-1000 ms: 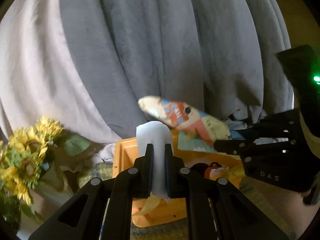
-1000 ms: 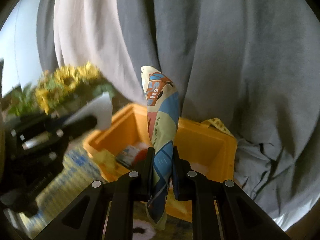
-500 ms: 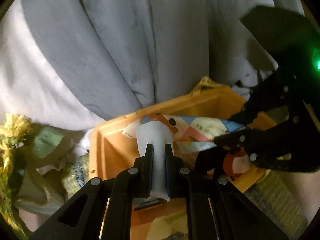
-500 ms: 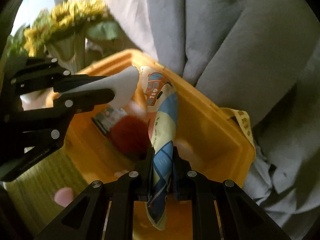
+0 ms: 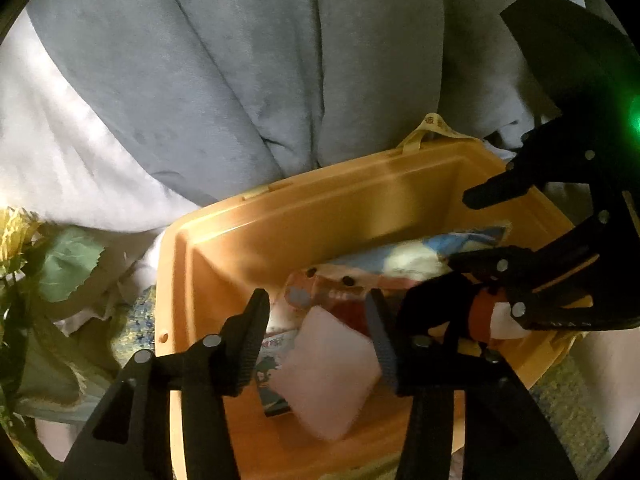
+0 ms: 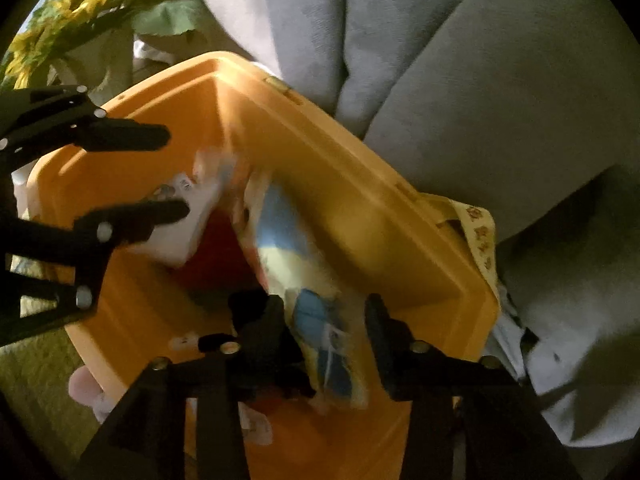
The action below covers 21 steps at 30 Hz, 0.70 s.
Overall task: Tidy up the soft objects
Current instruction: 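Open the left gripper inside the crate while the right gripper releases the patterned cloth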
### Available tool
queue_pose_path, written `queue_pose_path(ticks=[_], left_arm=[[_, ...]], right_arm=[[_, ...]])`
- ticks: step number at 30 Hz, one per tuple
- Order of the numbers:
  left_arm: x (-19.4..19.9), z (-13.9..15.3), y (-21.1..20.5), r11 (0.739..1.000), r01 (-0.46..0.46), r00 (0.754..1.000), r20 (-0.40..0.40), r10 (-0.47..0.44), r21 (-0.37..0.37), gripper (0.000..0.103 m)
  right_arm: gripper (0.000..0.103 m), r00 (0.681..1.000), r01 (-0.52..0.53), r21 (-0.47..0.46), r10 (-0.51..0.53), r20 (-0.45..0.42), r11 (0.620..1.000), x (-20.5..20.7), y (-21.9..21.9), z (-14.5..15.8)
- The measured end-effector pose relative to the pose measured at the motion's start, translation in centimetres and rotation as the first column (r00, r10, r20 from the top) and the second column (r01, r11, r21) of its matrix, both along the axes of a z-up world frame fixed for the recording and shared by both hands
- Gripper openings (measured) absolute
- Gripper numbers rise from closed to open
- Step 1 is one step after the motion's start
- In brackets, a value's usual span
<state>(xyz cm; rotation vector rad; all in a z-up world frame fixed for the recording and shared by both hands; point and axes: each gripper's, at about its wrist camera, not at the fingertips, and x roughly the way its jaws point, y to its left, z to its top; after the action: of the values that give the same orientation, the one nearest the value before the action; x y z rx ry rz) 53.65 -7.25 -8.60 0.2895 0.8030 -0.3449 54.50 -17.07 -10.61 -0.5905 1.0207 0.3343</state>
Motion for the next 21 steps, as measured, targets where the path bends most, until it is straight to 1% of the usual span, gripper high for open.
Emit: queue_pose_path(ticks=[2,11,15,21], left_arm=[[-0.2,0.3,0.1,1.0,-0.002,1.0,0.003,0.002,-0.003,0.049],[-2.1,2.4,1.2,0.999,-0.026,0.999,0.043,0.027,-0.023,0.05],[-3.5,3.6,1.5,0.999,-0.032,0.997,0.067,0.033,-0.027,0.05],[-6.4,6.0,2.2,0.999,-0.033,0.993,0.114,0.037,-0.043,0.051]], right_arm=[[0.048,1.0,0.015,0.011,-0.015,0.006,1.0,-0.3,-0.3,0.3],[0.048,0.996,0.069,0.056,-0.072,0.047,0.996,-2.7,-0.8,2.0],[0.048,0.992,0.088,0.068,-0.093,0.083,0.994,-4.0,-0.4,3.2],[0.048,0.983,0.115,0.12,-0.13,0.126,0.986,-6.6,0.1,5.2]])
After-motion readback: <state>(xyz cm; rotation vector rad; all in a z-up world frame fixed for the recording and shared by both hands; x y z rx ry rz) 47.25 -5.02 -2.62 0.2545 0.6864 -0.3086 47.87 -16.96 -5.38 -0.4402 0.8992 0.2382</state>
